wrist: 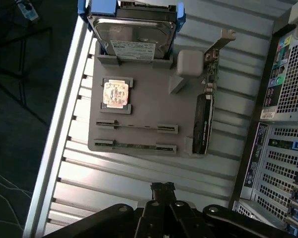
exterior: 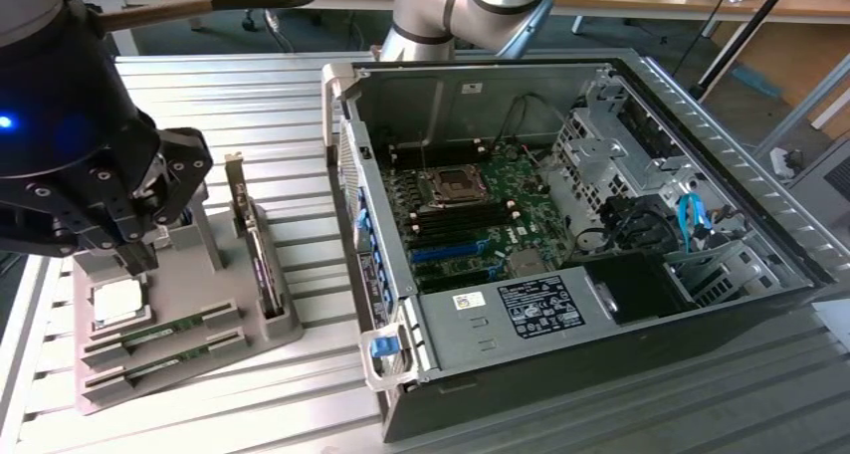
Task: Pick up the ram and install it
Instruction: 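Pick up the ram and move it above insertion slot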
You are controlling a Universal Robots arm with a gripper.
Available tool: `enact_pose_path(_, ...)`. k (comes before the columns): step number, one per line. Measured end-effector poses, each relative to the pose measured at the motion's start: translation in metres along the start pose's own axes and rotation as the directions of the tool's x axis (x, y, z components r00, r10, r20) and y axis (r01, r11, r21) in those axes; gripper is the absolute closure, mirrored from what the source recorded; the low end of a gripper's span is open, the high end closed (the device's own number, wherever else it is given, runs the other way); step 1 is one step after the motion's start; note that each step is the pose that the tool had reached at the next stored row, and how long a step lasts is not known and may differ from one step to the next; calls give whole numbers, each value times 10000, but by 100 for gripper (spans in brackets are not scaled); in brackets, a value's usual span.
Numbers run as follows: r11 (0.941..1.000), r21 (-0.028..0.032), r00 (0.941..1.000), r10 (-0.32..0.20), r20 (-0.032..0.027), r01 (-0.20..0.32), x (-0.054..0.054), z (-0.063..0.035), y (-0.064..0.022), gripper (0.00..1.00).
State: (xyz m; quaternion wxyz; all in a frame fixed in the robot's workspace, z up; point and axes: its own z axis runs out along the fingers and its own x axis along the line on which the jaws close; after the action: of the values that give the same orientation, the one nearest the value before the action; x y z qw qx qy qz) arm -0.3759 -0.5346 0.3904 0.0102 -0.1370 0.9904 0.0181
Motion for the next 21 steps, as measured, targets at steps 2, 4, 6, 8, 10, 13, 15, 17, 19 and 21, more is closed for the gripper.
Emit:
enact_pose_path(2,9992,-10,9992,-406,-13,406,0,3,0,89)
enact_pose_path(4,9965,-22,9965,-839,-27,839,0,6,0,89)
enact_pose_path(6,9930,-31,9930,-1179,-38,1179,0,8,0,89)
enact_pose_path(8,9875,-42,9874,-1579,-49,1578,1,11,0,89)
enact_pose_path(10,9813,-52,9813,-1925,-60,1924,1,13,0,89)
enact_pose_path(13,9649,-74,9648,-2627,-80,2626,1,17,0,89)
enact_pose_path(15,9554,-85,9553,-2953,-88,2953,1,20,0,89)
enact_pose_path(17,9456,-95,9455,-3253,-98,3253,2,22,0,89)
enact_pose_path(19,9348,-104,9348,-3550,-105,3549,2,25,-1,89)
enact_pose_path(21,9236,-113,9235,-3833,-113,3832,2,27,-1,89)
